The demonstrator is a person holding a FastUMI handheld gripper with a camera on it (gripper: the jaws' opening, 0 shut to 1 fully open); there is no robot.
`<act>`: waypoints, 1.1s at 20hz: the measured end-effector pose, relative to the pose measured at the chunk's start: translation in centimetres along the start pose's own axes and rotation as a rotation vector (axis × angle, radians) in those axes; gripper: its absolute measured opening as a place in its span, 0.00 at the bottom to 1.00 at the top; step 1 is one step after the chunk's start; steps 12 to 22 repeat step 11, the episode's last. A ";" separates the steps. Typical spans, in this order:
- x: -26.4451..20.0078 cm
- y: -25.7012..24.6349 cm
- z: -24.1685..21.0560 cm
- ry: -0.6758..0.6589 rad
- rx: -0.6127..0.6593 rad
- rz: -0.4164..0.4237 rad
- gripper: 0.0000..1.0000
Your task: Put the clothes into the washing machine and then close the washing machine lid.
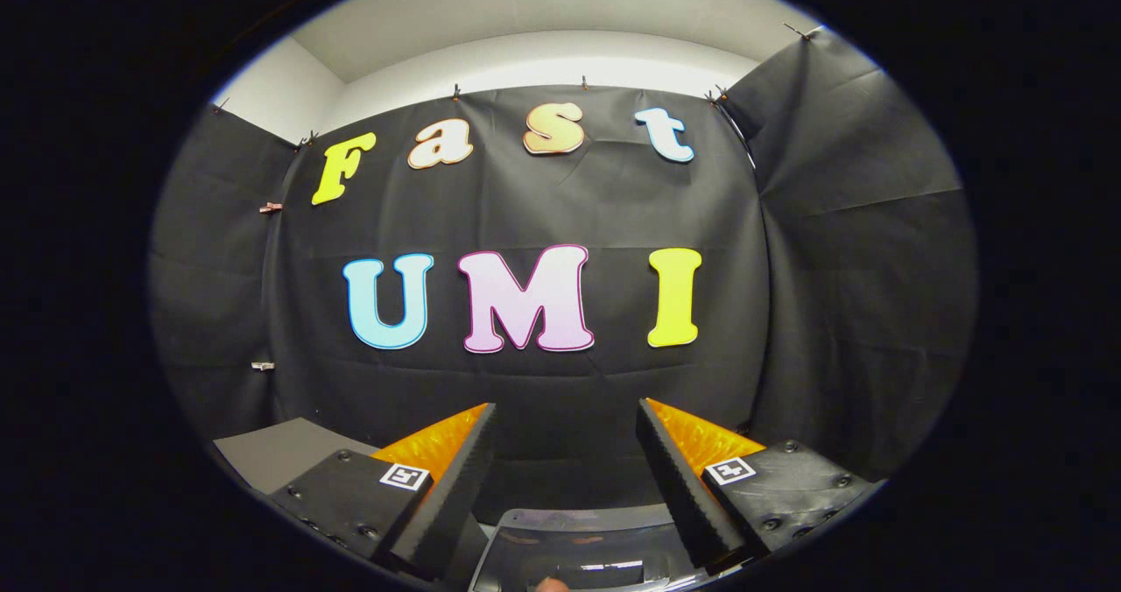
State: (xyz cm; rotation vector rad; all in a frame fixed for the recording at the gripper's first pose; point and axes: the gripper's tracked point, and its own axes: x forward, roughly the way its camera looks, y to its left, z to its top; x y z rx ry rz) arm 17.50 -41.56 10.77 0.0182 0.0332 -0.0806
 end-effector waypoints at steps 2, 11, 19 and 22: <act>-0.1 -0.1 -0.1 -0.003 -0.011 -0.002 0.98; 0.1 -0.6 -0.7 0.003 -0.009 -0.015 0.99; 0.1 -0.6 -0.7 0.003 -0.009 -0.015 0.99; 0.1 -0.6 -0.7 0.003 -0.009 -0.015 0.99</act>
